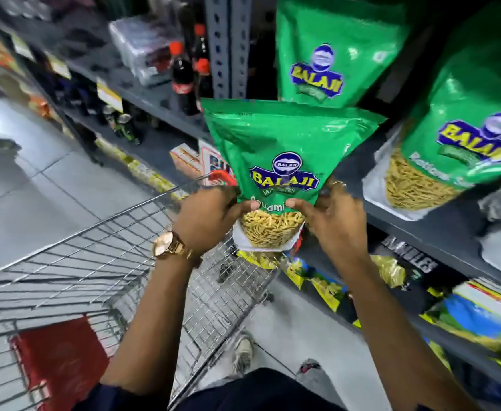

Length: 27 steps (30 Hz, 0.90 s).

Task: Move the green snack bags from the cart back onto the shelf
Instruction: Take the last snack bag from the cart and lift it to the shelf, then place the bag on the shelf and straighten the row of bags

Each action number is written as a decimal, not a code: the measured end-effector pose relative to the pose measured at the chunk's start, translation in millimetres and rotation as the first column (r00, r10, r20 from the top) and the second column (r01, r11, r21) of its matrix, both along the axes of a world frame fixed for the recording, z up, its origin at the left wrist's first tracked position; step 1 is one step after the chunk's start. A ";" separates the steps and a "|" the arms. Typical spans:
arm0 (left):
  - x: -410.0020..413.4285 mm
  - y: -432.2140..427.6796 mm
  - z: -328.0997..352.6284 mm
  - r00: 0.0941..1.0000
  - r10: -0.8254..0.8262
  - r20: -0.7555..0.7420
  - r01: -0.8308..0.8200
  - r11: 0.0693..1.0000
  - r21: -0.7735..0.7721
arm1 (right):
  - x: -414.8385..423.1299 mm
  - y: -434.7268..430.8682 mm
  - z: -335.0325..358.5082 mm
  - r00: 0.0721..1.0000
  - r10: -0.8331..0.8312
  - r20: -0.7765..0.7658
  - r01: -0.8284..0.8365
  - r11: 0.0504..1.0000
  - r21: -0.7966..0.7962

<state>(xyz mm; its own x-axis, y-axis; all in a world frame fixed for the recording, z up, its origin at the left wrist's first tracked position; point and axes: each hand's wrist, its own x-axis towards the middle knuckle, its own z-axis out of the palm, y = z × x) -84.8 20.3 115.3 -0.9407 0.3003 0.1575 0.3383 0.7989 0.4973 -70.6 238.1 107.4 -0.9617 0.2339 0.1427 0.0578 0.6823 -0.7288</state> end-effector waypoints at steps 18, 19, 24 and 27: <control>35.7 239.3 36.6 0.893 -0.446 -0.054 0.432 0.886 -0.170 | 137.9 210.4 41.1 0.909 -0.415 -0.037 0.417 0.903 0.106; 39.9 256.9 40.1 0.883 -0.466 -0.065 0.450 0.877 -0.172 | 146.3 226.2 44.4 0.898 -0.438 -0.044 0.440 0.892 0.105; 67.0 341.2 53.0 0.834 -0.536 -0.131 0.516 0.842 -0.158 | 188.6 302.6 60.9 0.865 -0.501 -0.044 0.503 0.860 0.086; 87.2 401.0 54.7 0.822 -0.551 -0.143 0.521 0.829 -0.202 | 215.8 353.4 64.2 0.831 -0.553 -0.065 0.557 0.827 0.083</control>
<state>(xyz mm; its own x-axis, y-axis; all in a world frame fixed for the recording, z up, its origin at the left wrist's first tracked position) 2.4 421.3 170.0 -0.5805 0.7822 0.2263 0.8088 0.5216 0.2717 145.2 591.5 171.5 -0.6675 0.7100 0.2244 0.4221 0.6090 -0.6715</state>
